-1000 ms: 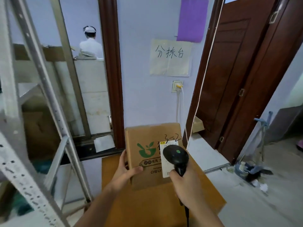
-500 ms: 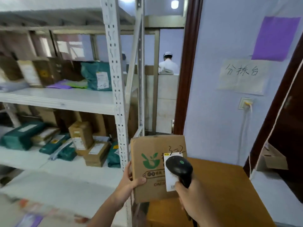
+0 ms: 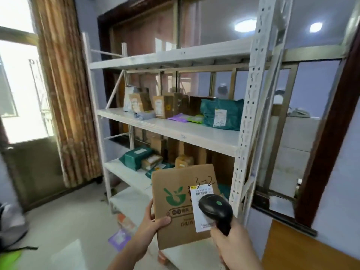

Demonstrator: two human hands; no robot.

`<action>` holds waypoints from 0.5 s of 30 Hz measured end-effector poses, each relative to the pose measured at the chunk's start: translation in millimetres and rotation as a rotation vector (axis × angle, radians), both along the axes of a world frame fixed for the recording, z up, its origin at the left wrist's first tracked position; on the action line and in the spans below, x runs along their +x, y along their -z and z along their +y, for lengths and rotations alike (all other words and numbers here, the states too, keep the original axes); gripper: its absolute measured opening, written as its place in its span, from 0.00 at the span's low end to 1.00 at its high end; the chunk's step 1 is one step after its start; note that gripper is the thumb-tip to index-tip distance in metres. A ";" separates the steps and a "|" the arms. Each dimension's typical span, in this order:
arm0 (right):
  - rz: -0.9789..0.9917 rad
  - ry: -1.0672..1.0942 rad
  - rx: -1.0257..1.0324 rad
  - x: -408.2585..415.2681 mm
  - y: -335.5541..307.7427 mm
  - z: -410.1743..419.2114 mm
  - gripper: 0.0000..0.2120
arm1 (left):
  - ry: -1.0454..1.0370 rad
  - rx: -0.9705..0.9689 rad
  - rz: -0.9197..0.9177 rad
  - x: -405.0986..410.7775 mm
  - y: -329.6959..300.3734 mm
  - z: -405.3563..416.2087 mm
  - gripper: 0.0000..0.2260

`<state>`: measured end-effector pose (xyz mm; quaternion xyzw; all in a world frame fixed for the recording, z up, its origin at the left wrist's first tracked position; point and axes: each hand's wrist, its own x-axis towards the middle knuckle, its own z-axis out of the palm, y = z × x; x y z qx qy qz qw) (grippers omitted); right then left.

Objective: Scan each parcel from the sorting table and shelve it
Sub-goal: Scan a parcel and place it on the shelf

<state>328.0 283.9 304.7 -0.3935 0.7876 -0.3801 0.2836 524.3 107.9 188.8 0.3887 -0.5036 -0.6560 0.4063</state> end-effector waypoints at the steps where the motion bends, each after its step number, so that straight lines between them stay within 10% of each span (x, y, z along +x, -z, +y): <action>1: -0.003 -0.017 -0.005 10.3 1.7 -7.9 0.26 | -0.032 0.001 0.004 16.2 -1.4 -5.2 0.57; 15: -0.053 -0.163 -0.184 127.5 -52.1 -95.5 0.18 | -0.185 -0.145 0.051 159.7 -51.7 -97.2 0.60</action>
